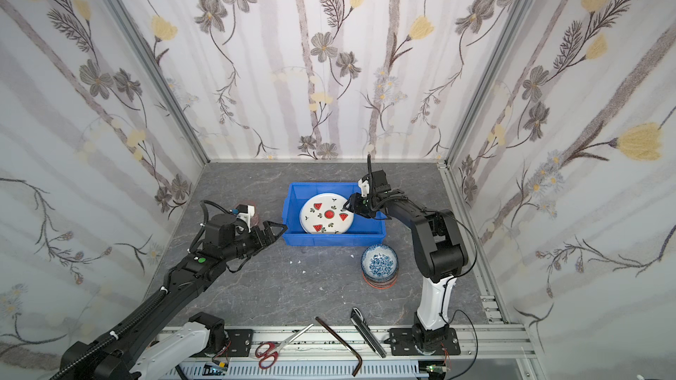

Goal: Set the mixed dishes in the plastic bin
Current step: 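Lower the watermelon plate into the bin against the stacked plates, then open the right gripper and release the watermelon plate in the bin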

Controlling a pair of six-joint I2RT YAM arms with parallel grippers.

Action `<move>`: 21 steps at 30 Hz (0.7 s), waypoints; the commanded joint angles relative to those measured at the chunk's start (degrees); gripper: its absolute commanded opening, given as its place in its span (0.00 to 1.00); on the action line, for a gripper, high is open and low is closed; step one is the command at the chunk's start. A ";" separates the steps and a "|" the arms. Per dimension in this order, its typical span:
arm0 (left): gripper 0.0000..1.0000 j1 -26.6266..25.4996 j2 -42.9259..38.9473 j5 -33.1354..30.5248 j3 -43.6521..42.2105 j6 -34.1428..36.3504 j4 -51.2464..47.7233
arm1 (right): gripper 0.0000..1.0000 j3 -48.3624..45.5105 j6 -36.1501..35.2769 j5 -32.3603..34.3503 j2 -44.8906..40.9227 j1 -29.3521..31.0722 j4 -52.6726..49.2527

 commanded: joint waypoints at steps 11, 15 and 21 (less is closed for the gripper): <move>1.00 0.09 -0.44 -0.33 -0.15 0.53 0.87 | 0.54 0.65 -0.68 -1.15 -0.24 0.54 1.16; 1.00 0.09 -0.36 -0.44 -0.22 0.62 0.80 | 0.54 1.26 -0.93 -0.53 -1.22 0.50 0.12; 1.00 0.08 -0.23 -0.77 0.06 0.94 0.70 | 0.54 1.87 -1.59 0.87 -4.60 0.52 -2.13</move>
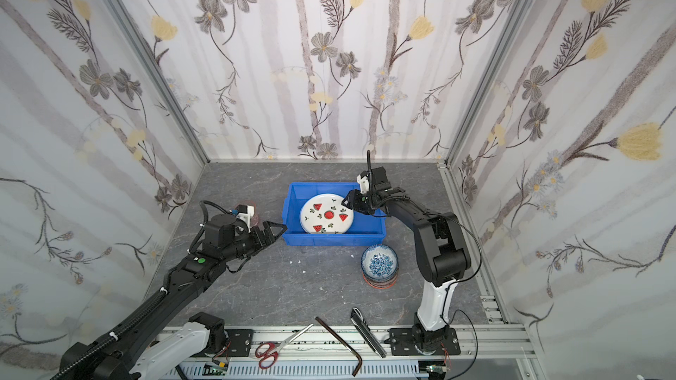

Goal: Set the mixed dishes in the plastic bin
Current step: 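Open the right gripper and release the watermelon plate in the bin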

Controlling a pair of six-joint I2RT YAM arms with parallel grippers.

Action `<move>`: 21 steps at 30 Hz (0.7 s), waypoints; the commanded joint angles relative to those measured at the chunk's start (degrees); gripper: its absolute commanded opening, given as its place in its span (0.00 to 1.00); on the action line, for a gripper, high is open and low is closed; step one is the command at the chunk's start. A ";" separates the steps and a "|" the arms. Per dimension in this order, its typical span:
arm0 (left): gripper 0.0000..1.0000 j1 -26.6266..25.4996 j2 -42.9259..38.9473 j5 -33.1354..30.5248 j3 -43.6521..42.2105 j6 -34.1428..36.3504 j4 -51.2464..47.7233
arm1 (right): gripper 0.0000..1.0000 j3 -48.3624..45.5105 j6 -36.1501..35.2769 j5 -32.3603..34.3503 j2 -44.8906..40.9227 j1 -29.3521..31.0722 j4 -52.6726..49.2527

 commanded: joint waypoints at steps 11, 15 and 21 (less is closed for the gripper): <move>1.00 -0.87 1.81 -2.56 2.68 2.35 -1.21 | 0.60 0.61 -2.82 5.93 -10.90 0.01 -8.13; 1.00 -3.23 2.62 -4.03 5.13 2.26 -1.98 | 0.67 -1.51 -2.70 6.11 -14.83 -0.25 -8.99; 1.00 -8.04 4.15 -7.60 7.30 0.55 -2.25 | 0.91 -5.42 -2.27 8.14 -21.01 -1.04 -10.02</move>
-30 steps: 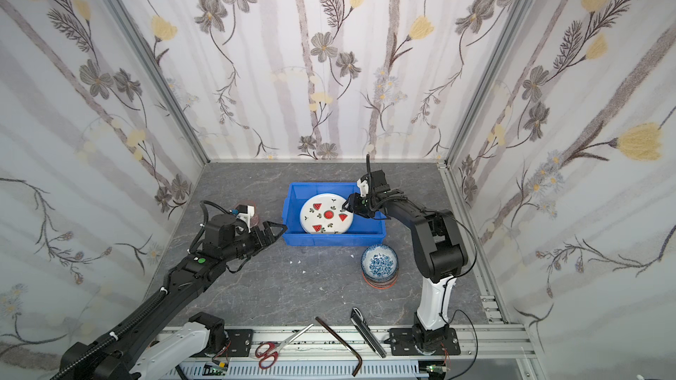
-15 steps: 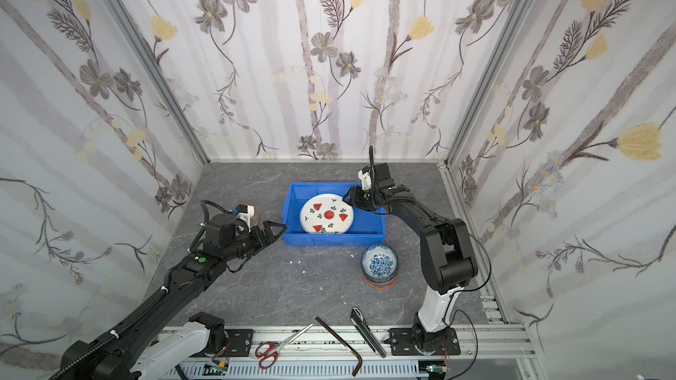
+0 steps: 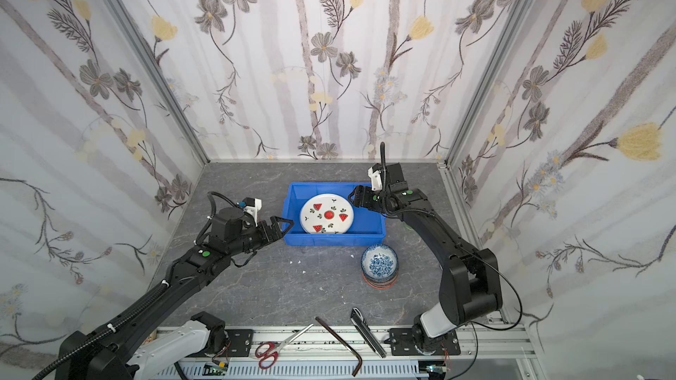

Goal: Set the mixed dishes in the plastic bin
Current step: 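Open the right gripper and release the watermelon plate in the bin, then move the right gripper to the blue floral bowl stack while left gripper reaches the bin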

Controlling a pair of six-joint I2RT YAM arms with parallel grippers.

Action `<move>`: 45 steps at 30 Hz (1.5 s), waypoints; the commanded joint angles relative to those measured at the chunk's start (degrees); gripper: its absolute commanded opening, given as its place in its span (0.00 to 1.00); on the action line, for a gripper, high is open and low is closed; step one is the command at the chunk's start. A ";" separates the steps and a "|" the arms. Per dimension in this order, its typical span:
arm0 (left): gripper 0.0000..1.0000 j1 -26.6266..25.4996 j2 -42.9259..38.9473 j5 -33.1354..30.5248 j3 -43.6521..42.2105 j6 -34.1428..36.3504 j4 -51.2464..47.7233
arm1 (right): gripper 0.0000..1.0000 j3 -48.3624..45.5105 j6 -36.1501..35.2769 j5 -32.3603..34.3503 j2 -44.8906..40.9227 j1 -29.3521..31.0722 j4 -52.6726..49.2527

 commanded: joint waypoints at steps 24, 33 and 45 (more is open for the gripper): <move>1.00 -14.39 15.65 -4.69 15.67 7.50 -0.52 | 1.00 -9.92 0.39 9.26 -25.78 -5.73 -15.73; 1.00 -14.56 22.19 -5.57 19.30 7.97 -0.08 | 0.76 -7.69 -4.08 16.80 -28.38 -4.20 -36.63; 1.00 -15.44 27.84 -3.50 23.24 9.17 0.44 | 0.49 -13.67 0.66 22.53 -32.09 1.87 -40.90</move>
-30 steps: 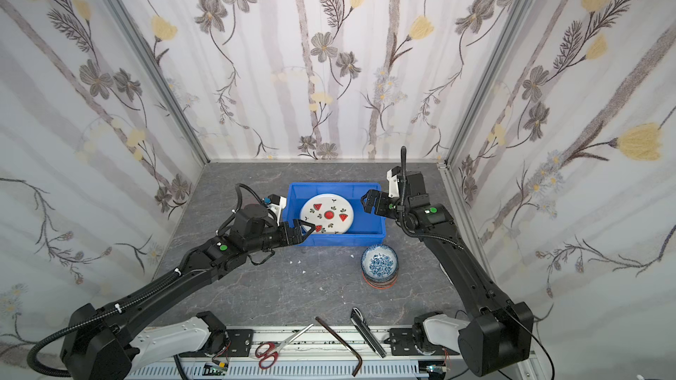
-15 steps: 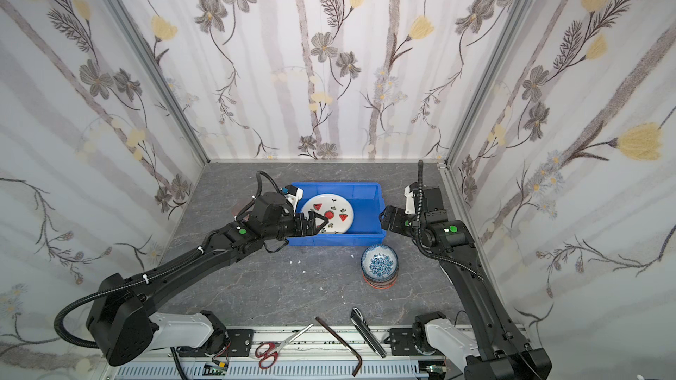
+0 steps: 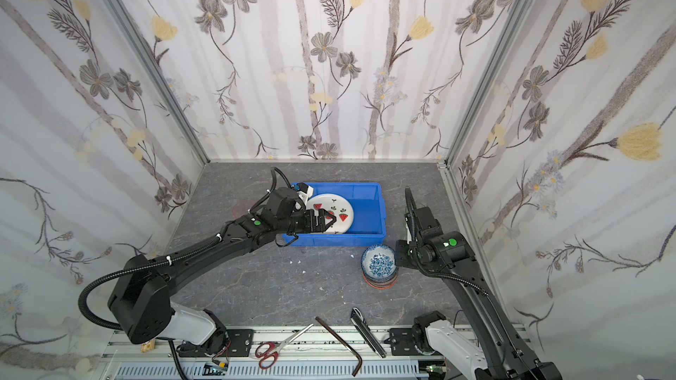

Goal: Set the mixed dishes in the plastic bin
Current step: 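Move the right gripper to the blue floral bowl stack while left gripper reaches the bin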

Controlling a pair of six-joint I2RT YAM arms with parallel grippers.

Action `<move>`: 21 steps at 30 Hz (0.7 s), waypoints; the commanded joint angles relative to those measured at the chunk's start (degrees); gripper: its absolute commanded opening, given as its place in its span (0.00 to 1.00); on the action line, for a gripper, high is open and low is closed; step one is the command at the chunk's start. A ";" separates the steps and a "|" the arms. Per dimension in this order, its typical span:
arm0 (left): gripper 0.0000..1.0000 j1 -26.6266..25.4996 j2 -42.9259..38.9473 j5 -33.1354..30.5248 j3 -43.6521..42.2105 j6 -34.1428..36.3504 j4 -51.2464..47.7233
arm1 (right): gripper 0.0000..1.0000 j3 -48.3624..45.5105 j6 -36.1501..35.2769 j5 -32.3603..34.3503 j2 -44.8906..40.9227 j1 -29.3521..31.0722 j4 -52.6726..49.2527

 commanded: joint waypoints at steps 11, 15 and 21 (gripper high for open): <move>1.00 -0.25 1.49 0.81 1.52 1.09 1.41 | 0.41 -2.38 1.34 2.62 3.40 1.88 4.32; 1.00 -0.27 1.25 0.79 1.08 1.03 1.41 | 0.39 -2.33 1.17 2.73 4.28 2.15 5.00; 1.00 -0.26 1.24 0.70 1.03 0.98 1.41 | 0.35 -2.30 1.09 2.37 5.29 2.84 5.91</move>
